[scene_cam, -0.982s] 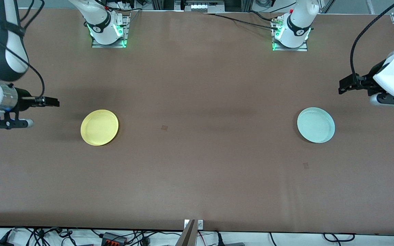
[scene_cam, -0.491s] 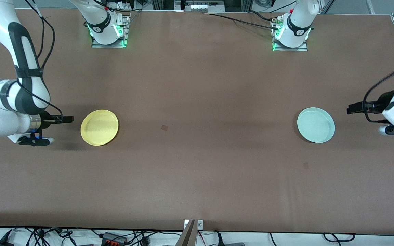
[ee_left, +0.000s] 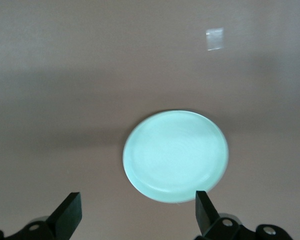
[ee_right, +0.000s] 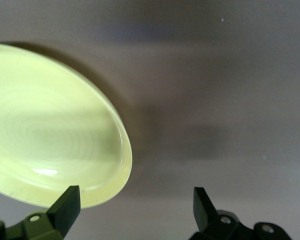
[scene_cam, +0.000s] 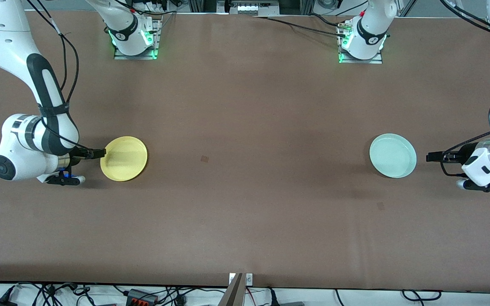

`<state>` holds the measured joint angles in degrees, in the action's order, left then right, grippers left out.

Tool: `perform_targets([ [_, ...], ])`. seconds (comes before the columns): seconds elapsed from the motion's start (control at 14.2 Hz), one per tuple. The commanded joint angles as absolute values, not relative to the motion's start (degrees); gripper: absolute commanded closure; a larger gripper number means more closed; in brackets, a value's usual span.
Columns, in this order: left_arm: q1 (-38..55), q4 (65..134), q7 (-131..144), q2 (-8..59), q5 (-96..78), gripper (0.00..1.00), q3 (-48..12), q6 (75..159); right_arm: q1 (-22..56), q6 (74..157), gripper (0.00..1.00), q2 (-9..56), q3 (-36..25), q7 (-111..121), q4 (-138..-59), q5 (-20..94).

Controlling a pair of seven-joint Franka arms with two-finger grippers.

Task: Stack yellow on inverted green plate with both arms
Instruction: 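Grip the yellow plate with the right gripper while the left grips the green plate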

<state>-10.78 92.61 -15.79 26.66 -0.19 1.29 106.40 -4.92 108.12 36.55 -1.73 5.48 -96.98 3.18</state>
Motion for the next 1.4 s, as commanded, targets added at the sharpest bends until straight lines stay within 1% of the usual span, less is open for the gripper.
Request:
perform_targets([
  [0.0, -13.5, 100.2, -23.8, 26.3, 0.0, 0.0, 0.5, 115.4, -5.1, 109.6, 0.06, 38.1, -1.3, 5.4, -96.0, 4.0],
  [0.21, -15.1, 107.6, -29.2, 26.5, -0.7, 0.01, 0.3, 125.4, -4.7, 111.4, 0.25, 39.3, -1.1, 3.7, -95.8, 4.0],
  [0.28, -15.2, 109.8, -31.3, 26.6, -0.8, 0.03, 0.2, 128.8, -4.7, 111.6, 0.31, 39.6, -1.1, 3.6, -95.8, 4.0],
  [0.35, -15.3, 110.6, -33.8, 27.3, -0.8, 0.04, 0.1, 131.2, -4.7, 111.6, 0.39, 40.1, -1.1, 3.6, -95.5, 4.0],
  [0.42, -15.7, 110.6, -36.8, 28.5, -1.4, 0.11, 0.0, 132.1, -4.7, 111.6, 0.41, 40.3, -1.0, 3.6, -95.5, 4.0],
  [0.49, -15.8, 110.4, -38.8, 29.4, -3.2, 0.16, 0.1, 132.2, -4.7, 111.6, 0.48, 40.3, -1.0, 3.6, -95.5, 4.0],
  [0.56, -16.1, 110.4, -41.3, 30.4, -6.3, 0.19, 0.1, 132.2, -4.7, 111.5, 0.5, 40.3, -1.0, 3.6, -95.5, 4.0],
  [0.63, -16.8, 110.4, -43.8, 31.3, -8.4, 0.23, 0.1, 132.2, -4.7, 111.5, 0.6, 40.4, -1.0, 3.6, -95.5, 4.0],
  [0.77, -16.9, 110.1, -47.3, 32.4, -10.8, 0.39, 0.1, 132.2, -4.7, 111.4, 0.77, 40.6, -0.9, 3.5, -95.5, 4.0],
  [0.84, -17.0, 110.1, -47.6, 33.0, -10.8, 0.47, 0.1, 132.2, -4.7, 111.0, 0.92, 40.6, -0.9, 3.5, -95.5, 4.0],
  [0.91, -17.1, 110.1, -47.6, 33.4, -10.8, 0.57, 0.1, 132.2, -4.7, 110.7, 1.0, 40.6, -0.8, 3.6, -95.5, 4.0],
  [0.98, -17.1, 110.0, -47.7, 33.5, -10.8, 0.7, 0.1, 132.1, -4.7, 110.7, 1.0, 40.6, -0.8, 3.7, -95.5, 4.0],
  [1.05, -17.1, 110.0, -47.7, 33.5, -10.7, 0.81, 0.1, 132.1, -4.7, 110.7, 1.0, 40.5, -0.7, 3.8, -95.3, 4.0],
  [1.12, -17.0, 109.8, -47.7, 33.5, -10.7, 0.88, 0.1, 132.0, -4.7, 110.3, 1.0, 40.3, -0.6, 4.0, -95.2, 4.0],
  [1.19, -17.0, 109.7, -47.7, 33.4, -10.6, 0.97, 0.1, 132.0, -4.6, 109.0, 1.0, 40.1, -0.5, 4.0, -94.8, 4.0],
  [1.26, -17.0, 109.5, -47.7, 33.3, -10.6, 0.99, 0.1, 132.1, -4.5, 107.3, 1.0, 39.6, 0.3, 4.0, -93.5, 4.0],
  [1.33, -17.0, 108.5, -47.7, 33.2, -10.7, 0.99, -0.3, 132.0, -4.4, 104.4, 1.0, 39.1, 0.6, 3.9, -91.5, 4.0],
])
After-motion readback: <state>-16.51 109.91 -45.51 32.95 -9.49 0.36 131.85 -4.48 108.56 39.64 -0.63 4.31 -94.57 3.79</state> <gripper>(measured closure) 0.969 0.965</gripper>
